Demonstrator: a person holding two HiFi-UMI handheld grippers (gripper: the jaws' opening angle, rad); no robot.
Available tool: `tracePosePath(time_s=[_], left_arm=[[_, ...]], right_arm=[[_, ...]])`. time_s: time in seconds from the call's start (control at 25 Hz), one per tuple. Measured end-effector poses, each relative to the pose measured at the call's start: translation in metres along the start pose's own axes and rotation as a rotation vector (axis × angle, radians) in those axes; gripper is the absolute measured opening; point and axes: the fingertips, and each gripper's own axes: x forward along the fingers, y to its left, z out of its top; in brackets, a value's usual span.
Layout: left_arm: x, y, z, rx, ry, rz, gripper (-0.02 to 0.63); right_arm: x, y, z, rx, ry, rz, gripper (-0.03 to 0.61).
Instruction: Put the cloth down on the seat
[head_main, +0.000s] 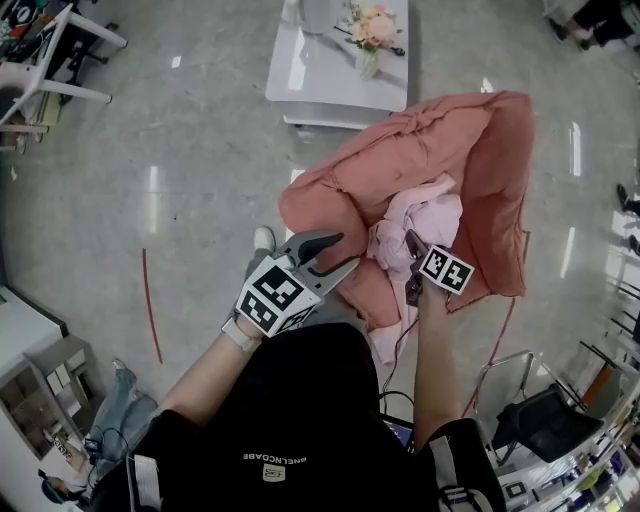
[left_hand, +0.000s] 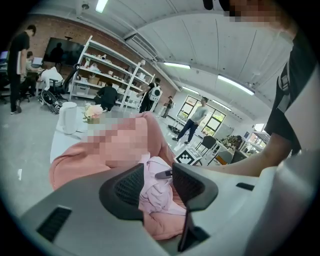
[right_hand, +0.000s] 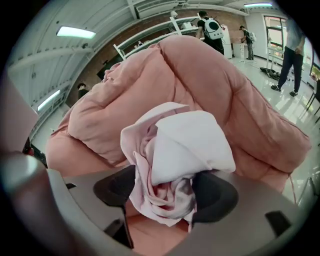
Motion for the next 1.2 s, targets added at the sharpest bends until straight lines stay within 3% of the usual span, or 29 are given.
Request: tracePosePath(time_s=[0.36, 1.2], left_arm=[[-0.018, 0.001, 0.014, 0.041, -0.013, -0.083, 0.167], [-0.079, 0.012, 0.081, 0.222, -0.007, -0.37, 0.167]], right_arm=[[-0.041, 0.019, 0.009, 0.033, -0.088, -0.045, 0.347], [-0.154, 0.181, 0.048, 0.075, -0.442, -0.003, 0.345]])
